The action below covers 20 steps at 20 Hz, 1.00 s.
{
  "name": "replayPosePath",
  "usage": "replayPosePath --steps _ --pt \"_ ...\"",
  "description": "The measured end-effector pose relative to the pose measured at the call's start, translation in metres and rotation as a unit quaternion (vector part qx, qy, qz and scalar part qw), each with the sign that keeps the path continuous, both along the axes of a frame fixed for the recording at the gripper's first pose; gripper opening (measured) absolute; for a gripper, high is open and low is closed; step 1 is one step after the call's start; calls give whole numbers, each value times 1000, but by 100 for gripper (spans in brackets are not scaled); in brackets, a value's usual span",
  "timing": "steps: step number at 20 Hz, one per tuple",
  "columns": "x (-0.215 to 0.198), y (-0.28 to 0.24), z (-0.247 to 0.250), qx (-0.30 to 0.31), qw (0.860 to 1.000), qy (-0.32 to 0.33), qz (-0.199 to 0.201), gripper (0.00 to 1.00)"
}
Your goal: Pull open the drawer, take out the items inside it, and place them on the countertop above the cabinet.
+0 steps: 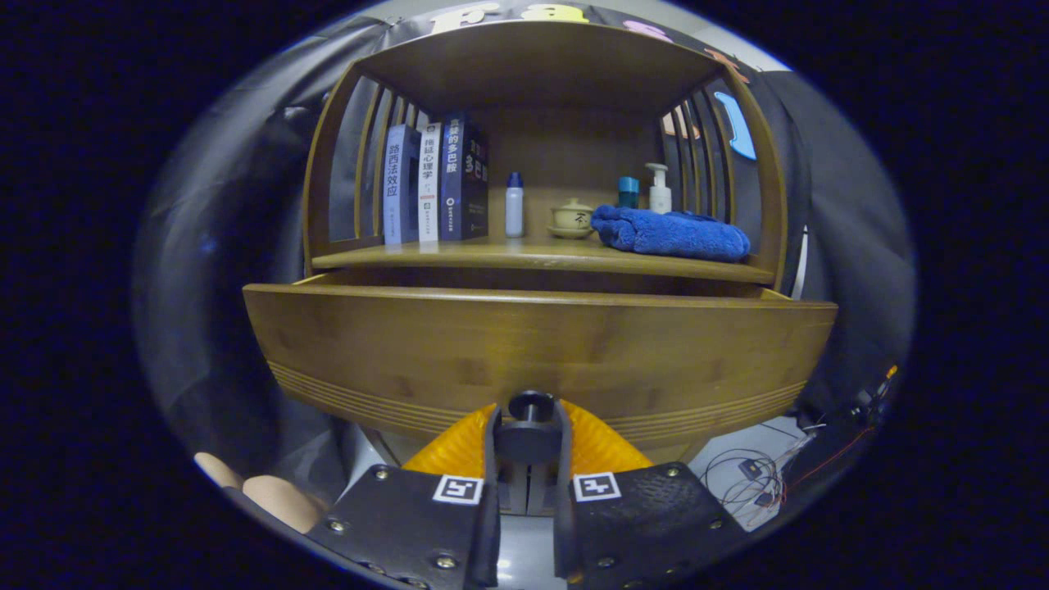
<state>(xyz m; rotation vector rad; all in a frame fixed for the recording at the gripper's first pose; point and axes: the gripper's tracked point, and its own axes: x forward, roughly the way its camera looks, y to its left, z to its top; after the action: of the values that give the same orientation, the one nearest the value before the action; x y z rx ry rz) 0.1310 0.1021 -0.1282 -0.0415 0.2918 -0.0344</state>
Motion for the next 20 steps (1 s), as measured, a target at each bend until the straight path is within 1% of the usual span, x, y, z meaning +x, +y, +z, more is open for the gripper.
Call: replayPosePath --steps 6,15,20 --pt "-35 3 1 -3 1000 8 -1 26" --pt "-78 6 -12 1 999 41 7 26" --pt "-84 6 -11 -10 999 42 11 26"
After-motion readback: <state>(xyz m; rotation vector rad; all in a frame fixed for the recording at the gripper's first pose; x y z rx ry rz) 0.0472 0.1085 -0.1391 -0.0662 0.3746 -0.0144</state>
